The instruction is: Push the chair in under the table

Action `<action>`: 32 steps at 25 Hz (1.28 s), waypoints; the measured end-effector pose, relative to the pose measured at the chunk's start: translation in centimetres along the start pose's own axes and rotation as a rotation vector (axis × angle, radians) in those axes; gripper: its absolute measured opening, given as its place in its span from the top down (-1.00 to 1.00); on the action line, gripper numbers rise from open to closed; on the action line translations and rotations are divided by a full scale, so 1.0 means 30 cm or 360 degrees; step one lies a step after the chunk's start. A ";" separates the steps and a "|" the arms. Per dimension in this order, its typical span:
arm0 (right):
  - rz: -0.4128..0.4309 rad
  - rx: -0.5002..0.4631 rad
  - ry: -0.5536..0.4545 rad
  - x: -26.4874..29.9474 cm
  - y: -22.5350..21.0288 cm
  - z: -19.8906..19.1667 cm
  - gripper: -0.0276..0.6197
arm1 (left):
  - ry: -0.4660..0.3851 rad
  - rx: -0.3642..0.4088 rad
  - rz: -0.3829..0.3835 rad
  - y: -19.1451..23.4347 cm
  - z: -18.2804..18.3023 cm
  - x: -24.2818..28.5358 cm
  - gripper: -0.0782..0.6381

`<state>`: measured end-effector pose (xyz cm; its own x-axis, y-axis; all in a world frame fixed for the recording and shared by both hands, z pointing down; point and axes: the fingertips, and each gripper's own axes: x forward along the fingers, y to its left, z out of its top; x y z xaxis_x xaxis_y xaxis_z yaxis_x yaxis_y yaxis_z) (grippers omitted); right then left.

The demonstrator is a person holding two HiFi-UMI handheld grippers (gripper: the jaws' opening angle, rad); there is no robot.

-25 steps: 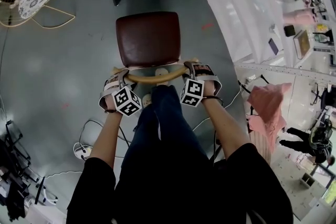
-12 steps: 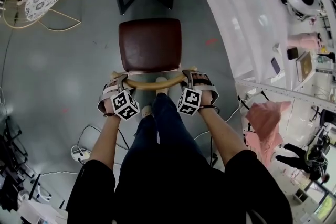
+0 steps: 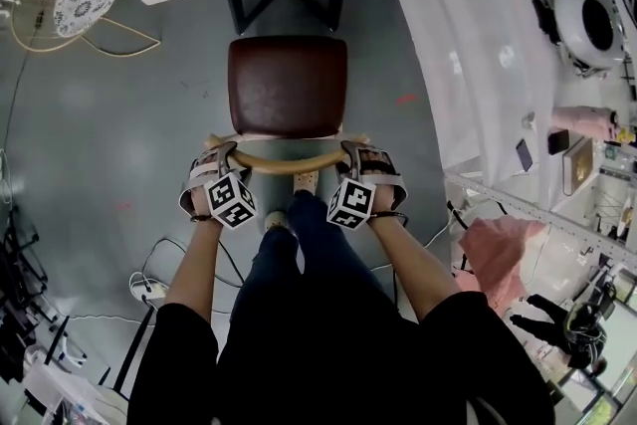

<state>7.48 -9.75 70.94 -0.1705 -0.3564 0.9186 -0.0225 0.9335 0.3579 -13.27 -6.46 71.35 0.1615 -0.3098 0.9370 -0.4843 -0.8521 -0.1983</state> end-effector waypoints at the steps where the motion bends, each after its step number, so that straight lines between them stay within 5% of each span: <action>1: 0.0000 -0.0001 -0.0005 0.008 -0.016 0.001 0.29 | 0.0007 -0.0002 0.0003 0.015 0.005 0.007 -0.06; 32: -0.0004 -0.0009 0.0029 0.180 -0.422 0.076 0.29 | 0.0011 0.0005 0.0096 0.431 0.108 0.143 -0.09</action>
<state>4.59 -23.39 70.99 -0.1523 -0.3595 0.9206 -0.0173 0.9323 0.3612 -16.06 -20.18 71.89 0.1260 -0.3580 0.9252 -0.4903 -0.8332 -0.2557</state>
